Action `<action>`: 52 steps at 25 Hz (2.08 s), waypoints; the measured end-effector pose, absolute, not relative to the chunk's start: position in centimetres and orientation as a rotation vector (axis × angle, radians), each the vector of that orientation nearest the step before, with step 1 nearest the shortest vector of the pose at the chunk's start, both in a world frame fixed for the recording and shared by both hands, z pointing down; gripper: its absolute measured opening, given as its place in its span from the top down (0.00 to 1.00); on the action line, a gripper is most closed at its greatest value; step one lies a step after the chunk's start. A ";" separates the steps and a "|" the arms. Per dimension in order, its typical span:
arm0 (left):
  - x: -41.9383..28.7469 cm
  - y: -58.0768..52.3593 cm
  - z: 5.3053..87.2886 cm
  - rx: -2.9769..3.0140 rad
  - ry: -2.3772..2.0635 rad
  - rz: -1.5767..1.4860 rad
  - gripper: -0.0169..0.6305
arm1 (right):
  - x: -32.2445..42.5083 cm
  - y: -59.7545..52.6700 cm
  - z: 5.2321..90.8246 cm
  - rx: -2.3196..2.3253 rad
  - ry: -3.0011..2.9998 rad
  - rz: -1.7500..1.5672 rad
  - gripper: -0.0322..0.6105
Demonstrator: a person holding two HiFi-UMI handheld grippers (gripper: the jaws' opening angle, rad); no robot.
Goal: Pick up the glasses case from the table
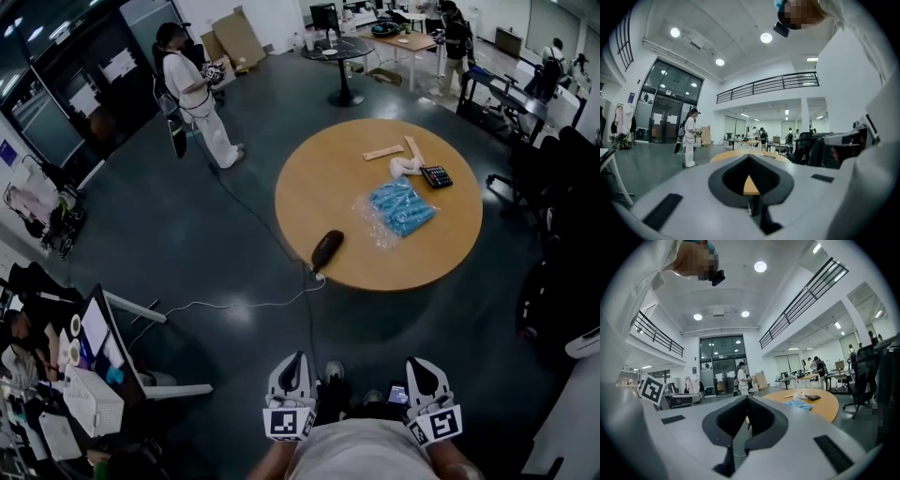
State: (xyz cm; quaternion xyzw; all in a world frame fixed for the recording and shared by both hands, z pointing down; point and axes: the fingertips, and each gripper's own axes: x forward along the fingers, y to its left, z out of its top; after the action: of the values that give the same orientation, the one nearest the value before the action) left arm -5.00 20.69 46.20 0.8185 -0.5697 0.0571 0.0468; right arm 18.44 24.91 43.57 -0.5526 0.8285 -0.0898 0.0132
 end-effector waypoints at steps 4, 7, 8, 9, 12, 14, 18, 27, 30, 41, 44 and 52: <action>-5.6 16.1 48.4 2.473 -1.731 0.204 0.96 | 18.7 21.5 44.0 -1.745 2.571 -0.281 0.93; -5.5 12.0 50.0 2.493 -1.710 0.213 0.96 | 19.0 18.3 44.0 -1.779 2.562 -0.252 0.93; -5.5 10.7 50.7 2.495 -1.701 0.216 0.96 | 19.0 17.1 44.1 -1.793 2.558 -0.246 0.93; -5.6 9.2 51.4 2.496 -1.691 0.224 0.96 | 18.9 15.7 44.1 -1.807 2.552 -0.244 0.93; -6.1 5.3 53.2 2.521 -1.649 0.281 0.96 | 18.0 11.9 43.6 -1.826 2.528 -0.232 0.93; -6.3 3.0 54.0 2.541 -1.617 0.305 0.96 | 17.4 9.4 42.9 -1.837 2.517 -0.215 0.93; -5.8 -0.2 55.9 2.599 -1.546 0.344 0.96 | 16.6 5.6 42.3 -1.855 2.492 -0.204 0.93; -5.3 -4.3 59.4 2.612 -1.541 0.389 0.96 | 15.3 0.9 42.3 -1.767 2.576 -0.247 0.93; -5.5 -5.1 63.4 2.608 -1.520 0.471 0.96 | 15.0 0.3 43.1 -1.756 2.599 -0.276 0.93; -4.9 -7.8 77.6 2.457 -1.262 0.740 0.86 | 14.6 0.1 45.2 -1.791 2.645 -0.366 0.93; -5.4 -8.1 80.7 2.382 -1.237 0.794 0.84 | 14.5 0.2 45.7 -1.811 2.638 -0.399 0.93; -5.0 -9.6 83.5 2.360 -1.192 0.849 0.81 | 14.5 0.2 46.6 -1.848 2.637 -0.441 0.93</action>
State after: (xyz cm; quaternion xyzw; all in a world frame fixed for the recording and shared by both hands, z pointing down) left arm -4.97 -9.63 83.52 0.8358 -0.4222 0.3006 0.1813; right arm 14.50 0.22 46.57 -0.5677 0.8102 -0.1355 -0.0541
